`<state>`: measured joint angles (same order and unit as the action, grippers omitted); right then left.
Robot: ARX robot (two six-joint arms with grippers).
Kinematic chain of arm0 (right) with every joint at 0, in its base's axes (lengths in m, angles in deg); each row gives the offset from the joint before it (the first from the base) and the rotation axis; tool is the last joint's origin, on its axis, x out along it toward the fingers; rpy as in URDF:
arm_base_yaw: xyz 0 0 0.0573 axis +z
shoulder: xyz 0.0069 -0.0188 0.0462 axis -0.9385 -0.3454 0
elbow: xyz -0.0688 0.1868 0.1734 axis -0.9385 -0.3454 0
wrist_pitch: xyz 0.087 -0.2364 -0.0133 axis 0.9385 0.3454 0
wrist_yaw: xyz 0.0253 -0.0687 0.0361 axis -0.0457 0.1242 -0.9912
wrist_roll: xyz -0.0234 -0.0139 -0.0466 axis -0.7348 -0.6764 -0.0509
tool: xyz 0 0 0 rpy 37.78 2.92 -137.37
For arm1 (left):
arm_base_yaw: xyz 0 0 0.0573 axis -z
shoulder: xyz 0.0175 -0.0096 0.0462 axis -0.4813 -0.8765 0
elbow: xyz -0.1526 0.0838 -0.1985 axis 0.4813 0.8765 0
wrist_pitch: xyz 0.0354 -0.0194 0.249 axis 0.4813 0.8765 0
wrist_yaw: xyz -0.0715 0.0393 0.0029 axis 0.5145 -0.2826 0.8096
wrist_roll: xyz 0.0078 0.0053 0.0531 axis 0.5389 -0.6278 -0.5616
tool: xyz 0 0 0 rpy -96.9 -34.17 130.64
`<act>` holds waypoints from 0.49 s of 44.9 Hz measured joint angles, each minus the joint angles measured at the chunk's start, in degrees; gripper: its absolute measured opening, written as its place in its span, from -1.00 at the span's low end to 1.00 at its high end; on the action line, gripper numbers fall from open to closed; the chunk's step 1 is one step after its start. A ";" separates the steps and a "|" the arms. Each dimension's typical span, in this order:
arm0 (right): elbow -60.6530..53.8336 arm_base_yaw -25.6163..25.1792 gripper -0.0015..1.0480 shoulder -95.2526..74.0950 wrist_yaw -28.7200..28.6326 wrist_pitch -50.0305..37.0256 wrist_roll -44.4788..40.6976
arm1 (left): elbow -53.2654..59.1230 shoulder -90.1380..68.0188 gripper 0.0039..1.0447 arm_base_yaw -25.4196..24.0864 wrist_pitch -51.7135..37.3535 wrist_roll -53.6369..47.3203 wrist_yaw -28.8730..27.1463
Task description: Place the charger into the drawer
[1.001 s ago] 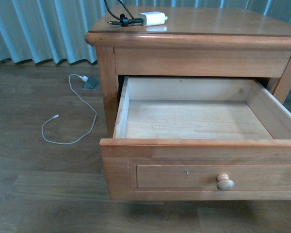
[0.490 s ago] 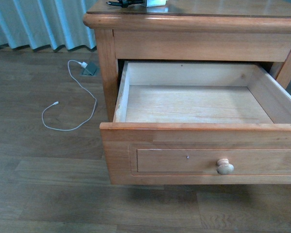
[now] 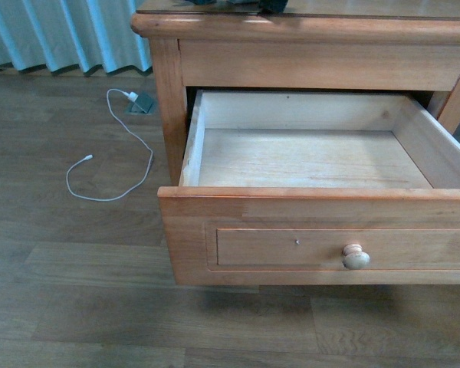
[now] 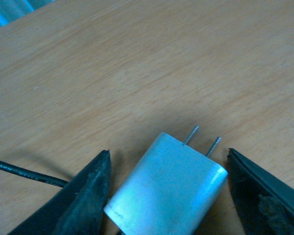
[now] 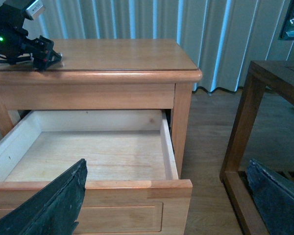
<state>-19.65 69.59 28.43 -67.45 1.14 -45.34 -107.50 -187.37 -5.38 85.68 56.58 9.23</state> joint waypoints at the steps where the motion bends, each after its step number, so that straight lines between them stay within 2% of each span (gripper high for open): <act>1: 0.00 0.00 0.84 0.00 0.00 0.00 0.00 | 0.15 0.13 0.23 0.02 -0.07 0.00 -0.22; 4: 0.00 0.00 0.84 0.00 0.00 0.00 0.00 | 1.20 0.87 0.15 0.02 -0.26 -0.37 -0.22; 14: 0.00 0.00 0.84 0.00 0.00 0.00 0.00 | 8.59 5.46 0.14 -0.22 -4.31 0.74 0.33; 22: 0.00 0.00 0.84 0.00 0.00 0.00 0.00 | 19.82 13.94 0.13 0.46 -10.36 4.46 5.44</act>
<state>-19.65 69.59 28.43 -67.45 1.14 -45.34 -87.67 -173.43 -4.92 75.32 61.04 14.67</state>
